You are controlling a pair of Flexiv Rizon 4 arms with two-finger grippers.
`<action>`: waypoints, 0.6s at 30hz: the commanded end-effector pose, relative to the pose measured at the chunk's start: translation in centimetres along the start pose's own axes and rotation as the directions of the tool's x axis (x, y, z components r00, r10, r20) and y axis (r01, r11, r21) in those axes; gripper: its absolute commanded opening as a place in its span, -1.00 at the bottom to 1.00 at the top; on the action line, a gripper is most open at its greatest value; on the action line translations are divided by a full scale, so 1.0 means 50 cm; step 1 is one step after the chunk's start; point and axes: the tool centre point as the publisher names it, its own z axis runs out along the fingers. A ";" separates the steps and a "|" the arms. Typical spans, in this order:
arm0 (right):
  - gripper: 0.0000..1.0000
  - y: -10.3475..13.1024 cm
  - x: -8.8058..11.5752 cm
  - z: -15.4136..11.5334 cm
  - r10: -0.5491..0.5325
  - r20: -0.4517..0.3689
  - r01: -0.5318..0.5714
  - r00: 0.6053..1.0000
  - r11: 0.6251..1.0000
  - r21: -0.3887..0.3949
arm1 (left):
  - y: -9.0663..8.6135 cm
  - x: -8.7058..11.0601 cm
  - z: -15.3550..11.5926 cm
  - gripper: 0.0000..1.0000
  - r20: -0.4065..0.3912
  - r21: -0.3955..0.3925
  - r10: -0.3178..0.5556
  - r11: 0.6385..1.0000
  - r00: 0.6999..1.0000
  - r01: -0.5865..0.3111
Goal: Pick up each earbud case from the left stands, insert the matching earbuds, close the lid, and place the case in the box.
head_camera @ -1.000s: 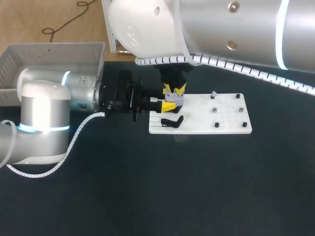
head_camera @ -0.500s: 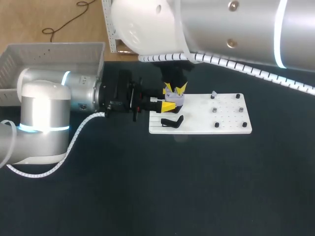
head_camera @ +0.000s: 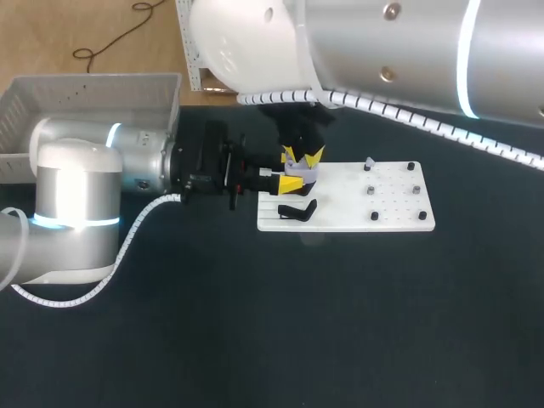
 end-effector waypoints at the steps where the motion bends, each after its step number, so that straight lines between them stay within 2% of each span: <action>1: 1.00 -0.004 -0.003 -0.007 0.002 -0.006 -0.003 1.000 1.000 -0.015 | -0.003 -0.001 0.002 -1.00 0.000 -0.003 0.002 1.000 1.000 -0.002; 4: 1.00 -0.019 -0.002 -0.012 0.003 -0.015 -0.003 1.000 1.000 -0.025 | -0.003 -0.001 0.002 -1.00 0.000 -0.003 0.002 1.000 1.000 -0.002; 9: 1.00 -0.050 0.005 -0.035 -0.038 -0.019 0.036 0.999 0.994 -0.104 | -0.003 -0.001 0.002 -1.00 0.000 -0.003 0.002 1.000 1.000 -0.002; 14: 1.00 -0.087 -0.006 -0.047 -0.126 -0.081 0.101 0.989 0.960 -0.260 | -0.003 -0.001 0.002 -1.00 0.000 -0.003 0.002 1.000 1.000 -0.002; 18: 0.97 -0.124 -0.037 -0.053 -0.162 -0.074 0.126 0.984 0.927 -0.354 | -0.003 -0.001 0.002 -1.00 0.000 -0.003 0.002 1.000 1.000 -0.002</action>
